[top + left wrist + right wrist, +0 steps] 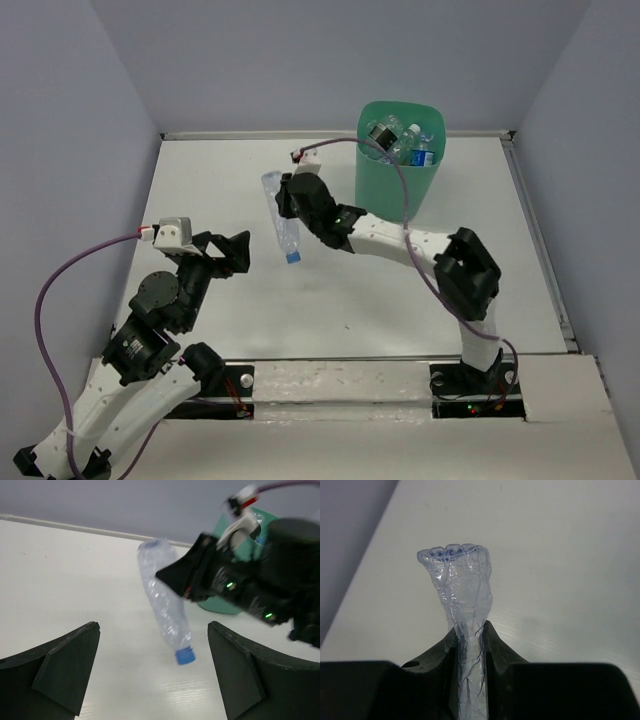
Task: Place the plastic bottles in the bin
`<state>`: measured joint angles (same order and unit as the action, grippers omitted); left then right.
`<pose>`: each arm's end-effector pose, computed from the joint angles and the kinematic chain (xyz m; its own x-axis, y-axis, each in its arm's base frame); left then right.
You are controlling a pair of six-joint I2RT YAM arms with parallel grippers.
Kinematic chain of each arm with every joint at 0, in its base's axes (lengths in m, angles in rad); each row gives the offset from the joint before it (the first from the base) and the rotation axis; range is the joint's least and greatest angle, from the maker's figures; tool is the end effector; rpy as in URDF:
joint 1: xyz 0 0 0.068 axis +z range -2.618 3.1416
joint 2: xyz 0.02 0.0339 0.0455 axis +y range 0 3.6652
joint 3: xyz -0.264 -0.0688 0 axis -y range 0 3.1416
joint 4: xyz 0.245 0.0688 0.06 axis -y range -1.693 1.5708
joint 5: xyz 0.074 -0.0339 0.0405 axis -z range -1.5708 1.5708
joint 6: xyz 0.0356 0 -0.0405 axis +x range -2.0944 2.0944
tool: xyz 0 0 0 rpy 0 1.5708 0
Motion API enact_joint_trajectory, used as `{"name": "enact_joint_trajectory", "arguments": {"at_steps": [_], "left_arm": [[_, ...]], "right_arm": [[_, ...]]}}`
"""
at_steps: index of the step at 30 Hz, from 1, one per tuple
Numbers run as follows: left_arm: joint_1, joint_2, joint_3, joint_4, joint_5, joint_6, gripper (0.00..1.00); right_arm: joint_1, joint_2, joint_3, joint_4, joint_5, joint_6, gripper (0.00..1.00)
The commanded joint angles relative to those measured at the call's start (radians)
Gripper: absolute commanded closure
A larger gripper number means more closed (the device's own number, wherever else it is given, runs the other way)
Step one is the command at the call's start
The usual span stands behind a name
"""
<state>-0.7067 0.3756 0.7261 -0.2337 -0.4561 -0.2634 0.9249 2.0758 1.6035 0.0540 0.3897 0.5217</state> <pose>0.0780 -0.0460 0.3632 0.0204 -0.3248 -0.9456 0.2647 0.9138 -0.3081 0.3063 0.3839 0.2431 -0.4760 0.1344 -0.8691 -0.3374 0.8847 0.3216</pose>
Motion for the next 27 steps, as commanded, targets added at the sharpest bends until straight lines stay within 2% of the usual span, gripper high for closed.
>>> {"name": "enact_joint_trajectory", "arguments": {"at_steps": [1, 5, 8, 15, 19, 27], "left_arm": [[0.009, 0.000, -0.007, 0.045, 0.025, 0.012, 0.01], [0.012, -0.001, -0.008, 0.051, 0.039, 0.015, 0.01], [0.013, 0.000, -0.008, 0.053, 0.042, 0.013, 0.01], [0.018, 0.006, -0.010, 0.054, 0.048, 0.015, 0.01], [0.019, 0.009, -0.011, 0.053, 0.042, 0.016, 0.01], [0.027, 0.020, -0.010, 0.054, 0.045, 0.016, 0.01]], "right_arm": [[-0.067, -0.282, -0.008, 0.156, 0.181, -0.270, 0.98], [-0.275, -0.440, -0.017, 0.161, 0.166, -0.347, 0.98], [-0.403, -0.477, -0.007, 0.199, 0.216, -0.382, 0.99], [-0.601, -0.402, 0.018, 0.310, 0.259, -0.385, 1.00], [-0.601, -0.350, 0.019, 0.328, 0.258, -0.362, 1.00], [-0.601, -0.312, -0.039, 0.333, 0.241, -0.256, 0.91]]}}
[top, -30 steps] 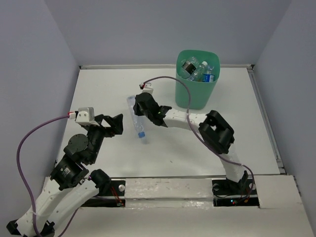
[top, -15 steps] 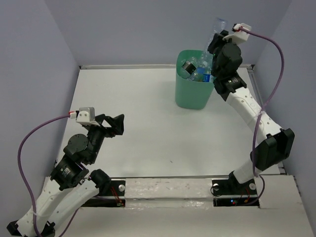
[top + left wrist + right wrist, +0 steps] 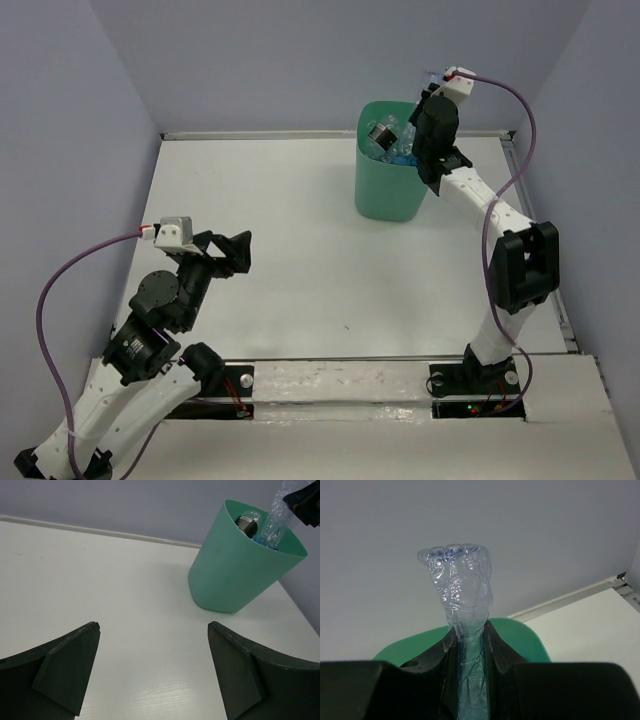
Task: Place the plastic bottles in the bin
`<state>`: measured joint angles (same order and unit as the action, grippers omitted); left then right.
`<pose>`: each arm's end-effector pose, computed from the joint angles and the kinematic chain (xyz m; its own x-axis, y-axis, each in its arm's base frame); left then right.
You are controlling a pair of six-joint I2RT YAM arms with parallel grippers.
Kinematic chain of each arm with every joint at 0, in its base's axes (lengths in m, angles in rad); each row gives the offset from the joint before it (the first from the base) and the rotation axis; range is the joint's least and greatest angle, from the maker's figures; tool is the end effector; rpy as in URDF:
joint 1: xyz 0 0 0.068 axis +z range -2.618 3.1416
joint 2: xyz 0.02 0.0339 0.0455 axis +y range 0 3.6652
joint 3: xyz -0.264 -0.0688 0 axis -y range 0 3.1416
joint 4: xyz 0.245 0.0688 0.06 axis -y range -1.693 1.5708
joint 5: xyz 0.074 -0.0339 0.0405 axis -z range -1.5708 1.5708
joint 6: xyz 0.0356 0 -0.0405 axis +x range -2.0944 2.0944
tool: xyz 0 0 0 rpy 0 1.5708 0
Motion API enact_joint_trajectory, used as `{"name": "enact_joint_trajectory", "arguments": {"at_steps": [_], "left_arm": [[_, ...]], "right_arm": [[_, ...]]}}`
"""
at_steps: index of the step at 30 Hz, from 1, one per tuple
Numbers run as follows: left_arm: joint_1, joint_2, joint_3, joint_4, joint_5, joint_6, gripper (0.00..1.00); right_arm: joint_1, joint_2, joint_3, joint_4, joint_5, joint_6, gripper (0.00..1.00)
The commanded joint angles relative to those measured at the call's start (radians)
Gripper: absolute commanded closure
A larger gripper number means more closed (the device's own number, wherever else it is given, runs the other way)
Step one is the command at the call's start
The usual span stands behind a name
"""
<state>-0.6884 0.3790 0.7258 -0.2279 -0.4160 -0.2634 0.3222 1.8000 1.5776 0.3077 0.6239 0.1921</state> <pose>0.0791 -0.0464 0.3635 0.0178 -0.3231 -0.9462 0.2857 0.9085 -0.3048 0.4189 0.1179 0.3838 0.1357 0.2087 -0.9685 0.2743 0.9315 0.2391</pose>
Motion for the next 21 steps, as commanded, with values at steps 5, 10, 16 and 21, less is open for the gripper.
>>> {"name": "enact_joint_trajectory", "arguments": {"at_steps": [5, 10, 16, 21], "left_arm": [[0.021, 0.020, -0.009, 0.052, 0.011, 0.015, 0.01], [0.032, 0.035, -0.008, 0.058, 0.036, 0.018, 0.01], [0.038, 0.012, -0.008, 0.053, 0.023, 0.012, 0.01], [0.039, 0.003, -0.005, 0.058, 0.020, 0.018, 0.01]], "right_arm": [[0.002, -0.109, -0.132, 0.057, -0.029, 0.200, 0.85], [0.011, -0.145, -0.169, -0.021, -0.099, 0.320, 0.74], [0.011, -0.202, -0.212, -0.025, -0.138, 0.282, 0.15], [0.011, -0.289, -0.195, -0.051, -0.148, 0.195, 0.03]]}}
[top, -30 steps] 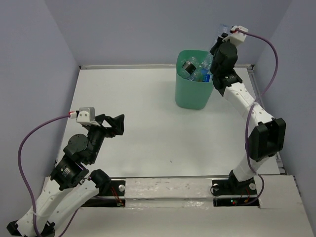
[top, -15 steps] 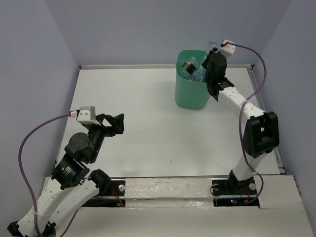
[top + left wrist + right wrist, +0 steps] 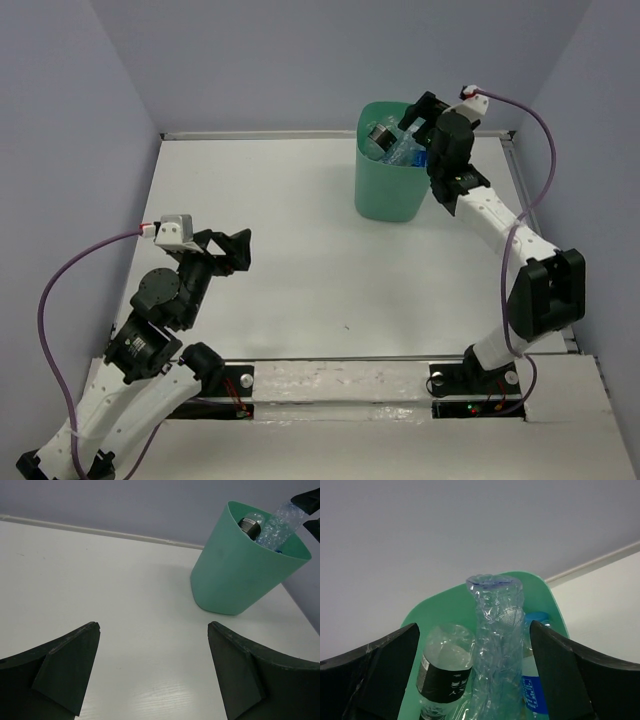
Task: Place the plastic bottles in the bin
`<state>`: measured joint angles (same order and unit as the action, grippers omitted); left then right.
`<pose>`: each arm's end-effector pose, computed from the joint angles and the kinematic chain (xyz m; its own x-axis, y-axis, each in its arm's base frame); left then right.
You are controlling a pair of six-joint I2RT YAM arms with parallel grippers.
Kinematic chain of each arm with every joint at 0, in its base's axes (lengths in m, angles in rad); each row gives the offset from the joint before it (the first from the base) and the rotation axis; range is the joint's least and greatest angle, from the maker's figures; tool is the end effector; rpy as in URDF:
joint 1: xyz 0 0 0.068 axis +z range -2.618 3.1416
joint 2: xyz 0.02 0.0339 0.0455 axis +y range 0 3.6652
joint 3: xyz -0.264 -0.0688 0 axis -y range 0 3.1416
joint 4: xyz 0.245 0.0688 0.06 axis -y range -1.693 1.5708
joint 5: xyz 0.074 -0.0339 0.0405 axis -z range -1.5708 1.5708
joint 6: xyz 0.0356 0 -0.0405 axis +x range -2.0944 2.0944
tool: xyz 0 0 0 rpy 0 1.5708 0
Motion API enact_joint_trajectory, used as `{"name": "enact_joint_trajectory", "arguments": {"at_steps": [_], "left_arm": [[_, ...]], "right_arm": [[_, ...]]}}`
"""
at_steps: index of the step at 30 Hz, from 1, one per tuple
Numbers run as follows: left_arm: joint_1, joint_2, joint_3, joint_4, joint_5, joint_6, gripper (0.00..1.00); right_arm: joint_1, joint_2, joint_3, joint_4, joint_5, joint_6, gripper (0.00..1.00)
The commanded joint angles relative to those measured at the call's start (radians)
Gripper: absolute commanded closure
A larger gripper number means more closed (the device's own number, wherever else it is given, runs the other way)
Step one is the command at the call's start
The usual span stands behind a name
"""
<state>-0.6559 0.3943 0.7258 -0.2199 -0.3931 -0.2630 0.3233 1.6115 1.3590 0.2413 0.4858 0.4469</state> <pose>0.0833 -0.0469 0.3633 0.0172 -0.3163 -0.9485 0.2756 0.9134 -0.2996 0.3736 0.1076 0.3730 0.0603 0.4233 -0.9040 0.1505 0.8914 0.4274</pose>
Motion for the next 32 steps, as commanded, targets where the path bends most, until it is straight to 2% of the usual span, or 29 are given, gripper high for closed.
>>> {"name": "enact_joint_trajectory", "arguments": {"at_steps": [1, 7, 9, 11, 16, 17, 19, 24, 27, 32], "left_arm": [[0.009, -0.009, -0.003, 0.048, -0.006, 0.018, 0.01], [0.007, -0.017, 0.017, 0.037, -0.047, 0.018, 0.01], [0.007, -0.018, 0.035, 0.039, -0.032, 0.019, 0.01], [0.009, -0.020, 0.046, 0.050, -0.010, 0.019, 0.01], [0.009, 0.006, 0.113, 0.094, 0.060, 0.027, 0.01], [0.009, 0.012, 0.127, 0.097, 0.060, 0.030, 0.01], [0.007, 0.032, 0.168, 0.111, 0.063, 0.037, 0.01], [0.009, 0.017, 0.179, 0.190, 0.082, 0.048, 0.01], [0.009, -0.015, 0.149, 0.212, 0.076, 0.025, 0.01], [0.009, -0.022, 0.109, 0.261, 0.102, 0.008, 0.01]], "right_arm": [[0.010, -0.116, 0.012, 0.007, -0.009, -0.065, 0.03], [0.020, -0.278, -0.069, -0.049, -0.042, -0.074, 0.00], [0.020, -0.344, -0.130, -0.071, -0.108, -0.047, 0.00], [0.042, -0.464, -0.191, -0.074, -0.154, -0.024, 0.00], [0.051, -0.749, -0.418, -0.098, -0.408, 0.036, 0.00], [0.051, -0.860, -0.446, -0.102, -0.443, 0.042, 0.00], [0.051, -0.973, -0.512, -0.103, -0.508, 0.041, 0.00], [0.051, -1.286, -0.584, -0.132, -0.492, 0.032, 0.00], [0.051, -1.363, -0.606, -0.166, -0.434, 0.010, 0.00], [0.051, -1.362, -0.618, -0.214, -0.395, -0.002, 0.00]]}}
